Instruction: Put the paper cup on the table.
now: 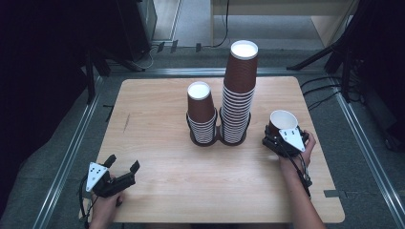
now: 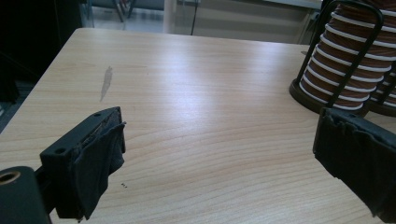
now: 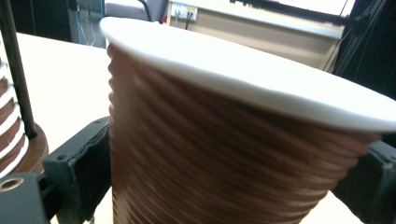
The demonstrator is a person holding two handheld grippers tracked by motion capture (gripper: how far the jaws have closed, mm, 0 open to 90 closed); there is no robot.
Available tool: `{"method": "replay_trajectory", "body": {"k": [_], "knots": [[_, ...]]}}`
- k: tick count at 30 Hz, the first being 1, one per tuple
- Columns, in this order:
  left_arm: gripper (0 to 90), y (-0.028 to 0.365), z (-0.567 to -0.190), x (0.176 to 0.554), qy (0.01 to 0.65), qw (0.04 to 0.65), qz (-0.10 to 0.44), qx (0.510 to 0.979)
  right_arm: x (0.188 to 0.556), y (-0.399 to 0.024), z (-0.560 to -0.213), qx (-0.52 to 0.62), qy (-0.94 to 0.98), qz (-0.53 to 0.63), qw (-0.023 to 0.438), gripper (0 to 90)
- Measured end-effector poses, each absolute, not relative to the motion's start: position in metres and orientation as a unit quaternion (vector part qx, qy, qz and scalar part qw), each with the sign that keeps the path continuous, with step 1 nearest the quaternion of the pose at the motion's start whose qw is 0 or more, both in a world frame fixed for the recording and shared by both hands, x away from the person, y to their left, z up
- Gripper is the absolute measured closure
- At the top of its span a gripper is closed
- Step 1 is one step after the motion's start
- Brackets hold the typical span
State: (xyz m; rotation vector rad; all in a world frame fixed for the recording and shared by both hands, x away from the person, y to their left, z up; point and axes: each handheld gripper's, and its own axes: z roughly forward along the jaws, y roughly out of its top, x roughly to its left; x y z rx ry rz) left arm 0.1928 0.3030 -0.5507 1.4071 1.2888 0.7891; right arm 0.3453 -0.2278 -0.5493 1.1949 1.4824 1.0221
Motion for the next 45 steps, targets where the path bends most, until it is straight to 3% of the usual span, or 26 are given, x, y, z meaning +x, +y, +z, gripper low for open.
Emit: {"method": "replay_trajectory", "body": {"k": [18,45], "knots": [[2.6,0.303,-0.551,0.193,0.537,0.513,0.328,0.585,0.34,-0.235,-0.543,0.514,0.611,0.431,0.42,0.0],[2.6,0.302,-0.551,0.193,0.535,0.509,0.329,0.588,0.299,-0.256,-0.53,0.506,0.607,0.456,0.41,0.0]]}}
